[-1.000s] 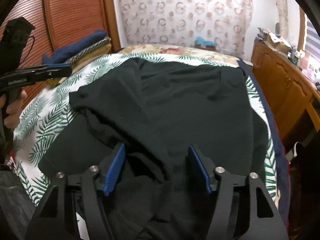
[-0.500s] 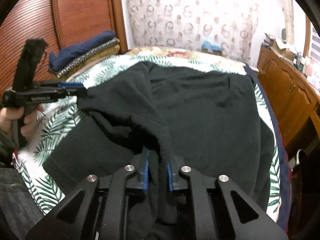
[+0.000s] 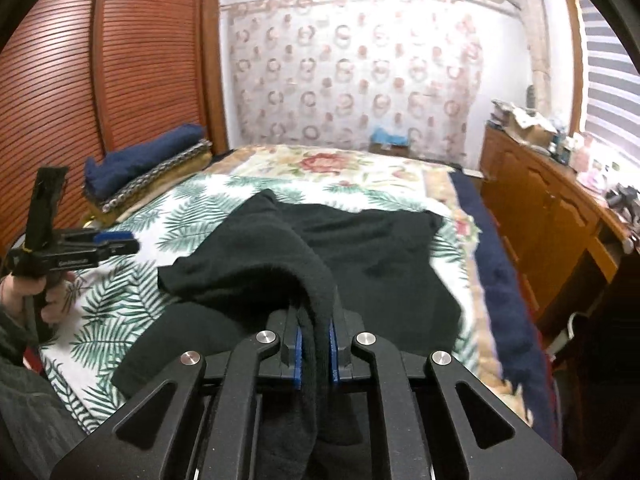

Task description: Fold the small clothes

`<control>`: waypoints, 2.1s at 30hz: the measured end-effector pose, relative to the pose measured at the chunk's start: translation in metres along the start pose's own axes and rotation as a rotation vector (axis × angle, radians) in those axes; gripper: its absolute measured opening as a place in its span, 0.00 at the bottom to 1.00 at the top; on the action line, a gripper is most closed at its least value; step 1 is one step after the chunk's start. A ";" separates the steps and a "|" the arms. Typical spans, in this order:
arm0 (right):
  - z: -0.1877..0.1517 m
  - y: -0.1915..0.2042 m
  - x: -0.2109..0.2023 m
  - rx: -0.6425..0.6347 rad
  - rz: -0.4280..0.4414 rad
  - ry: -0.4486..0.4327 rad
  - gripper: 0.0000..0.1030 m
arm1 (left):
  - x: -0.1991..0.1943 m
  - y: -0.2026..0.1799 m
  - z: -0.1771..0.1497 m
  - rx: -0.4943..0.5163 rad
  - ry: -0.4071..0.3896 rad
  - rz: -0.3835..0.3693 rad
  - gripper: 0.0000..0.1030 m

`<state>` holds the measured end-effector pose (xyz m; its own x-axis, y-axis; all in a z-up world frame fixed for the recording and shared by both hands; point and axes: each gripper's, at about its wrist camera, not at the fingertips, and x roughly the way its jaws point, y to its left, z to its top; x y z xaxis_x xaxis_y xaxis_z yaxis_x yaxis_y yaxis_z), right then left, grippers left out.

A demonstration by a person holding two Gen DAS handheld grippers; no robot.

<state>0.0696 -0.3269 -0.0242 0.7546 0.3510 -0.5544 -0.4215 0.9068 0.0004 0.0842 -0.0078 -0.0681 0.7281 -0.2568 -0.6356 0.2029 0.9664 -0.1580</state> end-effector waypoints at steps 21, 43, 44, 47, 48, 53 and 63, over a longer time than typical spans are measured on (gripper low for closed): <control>-0.063 -0.040 0.033 0.142 -0.094 0.148 0.49 | -0.004 -0.011 -0.006 0.028 -0.013 0.008 0.33; -0.033 -0.034 0.003 0.066 -0.107 0.074 0.59 | -0.009 -0.012 -0.018 0.032 -0.024 0.029 0.33; -0.026 -0.030 0.001 0.046 -0.105 0.063 0.61 | -0.011 -0.012 -0.016 0.033 -0.028 0.030 0.33; -0.009 -0.016 0.002 -0.007 -0.066 0.041 0.63 | -0.016 -0.013 -0.009 0.045 -0.041 0.035 0.33; -0.003 -0.011 0.005 -0.021 -0.051 0.039 0.63 | -0.018 -0.014 -0.006 0.051 -0.046 0.038 0.33; 0.019 0.023 0.032 -0.095 0.048 0.057 0.64 | -0.028 -0.015 0.004 0.073 -0.066 0.051 0.33; 0.029 0.081 0.102 -0.198 0.207 0.207 0.65 | -0.034 -0.010 0.008 0.063 -0.080 0.052 0.33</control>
<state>0.1267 -0.2106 -0.0570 0.5336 0.4499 -0.7161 -0.6594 0.7515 -0.0193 0.0622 -0.0084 -0.0390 0.7881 -0.2092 -0.5789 0.2028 0.9762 -0.0767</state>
